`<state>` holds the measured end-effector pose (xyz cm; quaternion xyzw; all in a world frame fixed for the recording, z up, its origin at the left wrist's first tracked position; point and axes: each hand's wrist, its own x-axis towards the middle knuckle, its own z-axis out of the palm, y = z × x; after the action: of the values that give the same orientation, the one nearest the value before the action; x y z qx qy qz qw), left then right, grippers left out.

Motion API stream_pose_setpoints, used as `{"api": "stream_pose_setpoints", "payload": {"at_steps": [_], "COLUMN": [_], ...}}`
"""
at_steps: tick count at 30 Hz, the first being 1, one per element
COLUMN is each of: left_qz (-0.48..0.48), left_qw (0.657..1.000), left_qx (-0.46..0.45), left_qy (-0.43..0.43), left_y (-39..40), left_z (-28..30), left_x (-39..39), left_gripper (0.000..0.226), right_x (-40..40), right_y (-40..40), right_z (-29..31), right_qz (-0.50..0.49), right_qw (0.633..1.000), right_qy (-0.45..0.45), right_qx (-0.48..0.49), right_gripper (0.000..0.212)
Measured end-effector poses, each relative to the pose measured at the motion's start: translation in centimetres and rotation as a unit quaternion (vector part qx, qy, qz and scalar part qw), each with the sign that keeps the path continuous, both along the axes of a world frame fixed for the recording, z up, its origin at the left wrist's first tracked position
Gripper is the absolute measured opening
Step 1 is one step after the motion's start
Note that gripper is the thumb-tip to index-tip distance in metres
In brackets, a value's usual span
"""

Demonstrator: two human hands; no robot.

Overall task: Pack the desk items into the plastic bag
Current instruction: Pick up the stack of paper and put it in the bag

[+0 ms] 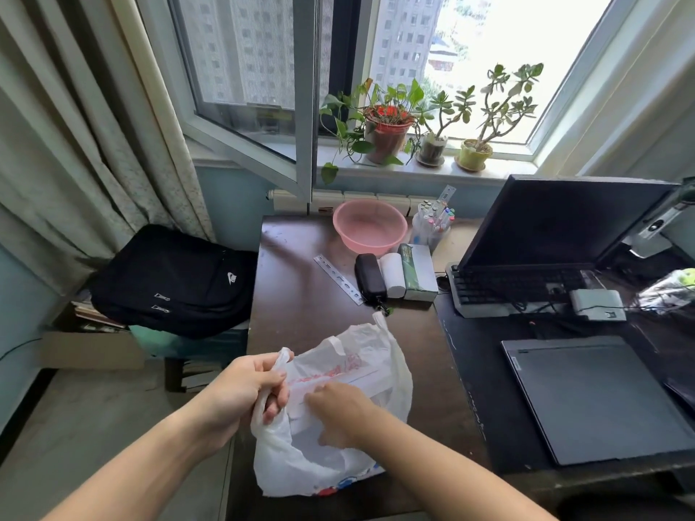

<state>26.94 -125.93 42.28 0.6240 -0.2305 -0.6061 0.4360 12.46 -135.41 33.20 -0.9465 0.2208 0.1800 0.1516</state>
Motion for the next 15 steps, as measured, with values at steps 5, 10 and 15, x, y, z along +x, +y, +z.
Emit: {"api": "stream_pose_setpoints", "payload": {"at_steps": [5,10,15], "left_qz": [0.015,-0.001,-0.006], "left_qw": [1.0,1.0,1.0], "left_qx": [-0.004,0.001,0.003], "left_qy": [0.018,0.003,0.01], "left_y": [-0.7,-1.2,-1.9], "left_z": [-0.4,-0.7,-0.8], "left_x": [0.9,1.5,1.9], "left_gripper": [0.03,0.028,0.029], "right_x": [-0.2,-1.3,-3.0], "right_y": [-2.1,-4.9,-5.2], "right_z": [2.0,4.1,5.1], "right_qz": [-0.102,-0.155,-0.164], "right_qw": [0.992,0.988,0.965], "right_qy": [-0.035,-0.022,-0.09], "right_qx": [0.069,0.019,-0.185], "right_gripper": [0.034,0.035,0.01]}}
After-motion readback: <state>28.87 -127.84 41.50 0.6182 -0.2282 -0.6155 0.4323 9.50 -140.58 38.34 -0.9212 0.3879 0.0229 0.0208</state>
